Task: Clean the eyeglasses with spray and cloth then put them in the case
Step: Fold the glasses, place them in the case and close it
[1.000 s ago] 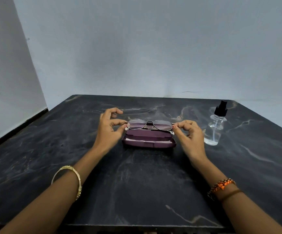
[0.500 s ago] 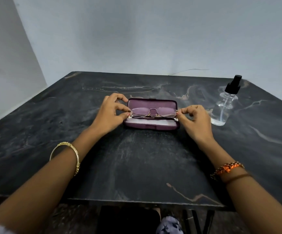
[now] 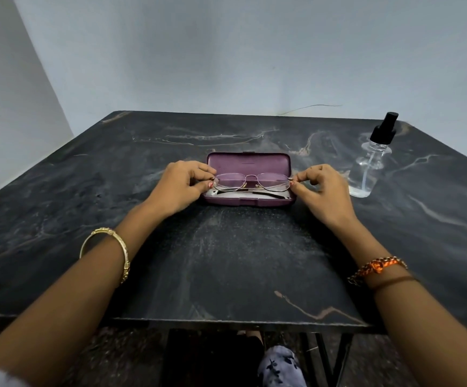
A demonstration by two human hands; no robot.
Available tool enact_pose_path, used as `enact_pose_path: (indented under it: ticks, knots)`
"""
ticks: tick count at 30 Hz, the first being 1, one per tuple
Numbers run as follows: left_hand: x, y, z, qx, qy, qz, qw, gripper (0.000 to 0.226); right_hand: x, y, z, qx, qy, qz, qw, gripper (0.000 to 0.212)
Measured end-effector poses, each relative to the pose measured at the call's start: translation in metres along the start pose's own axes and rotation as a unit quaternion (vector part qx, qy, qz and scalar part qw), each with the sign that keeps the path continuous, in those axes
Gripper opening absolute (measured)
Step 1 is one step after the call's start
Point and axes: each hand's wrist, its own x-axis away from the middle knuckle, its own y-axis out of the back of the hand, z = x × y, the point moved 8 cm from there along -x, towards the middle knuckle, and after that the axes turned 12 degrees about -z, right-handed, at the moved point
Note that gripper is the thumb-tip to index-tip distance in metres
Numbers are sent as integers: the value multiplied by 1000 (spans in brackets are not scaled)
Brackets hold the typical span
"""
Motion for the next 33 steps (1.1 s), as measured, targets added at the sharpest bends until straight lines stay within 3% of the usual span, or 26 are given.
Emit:
enact_pose_path:
  ticks: [20,26,33]
  knots:
    - [3,-5,5,77,66,32,994,21,0,-1,1,-25,3,-1,1000,7]
    - [6,-8,6,88,68,68,991,49,1,0,1,-24,9,5,1000,7]
    - [3,-12,6,92,24,62,994,61,2,1,4,-45,0,1,999,11]
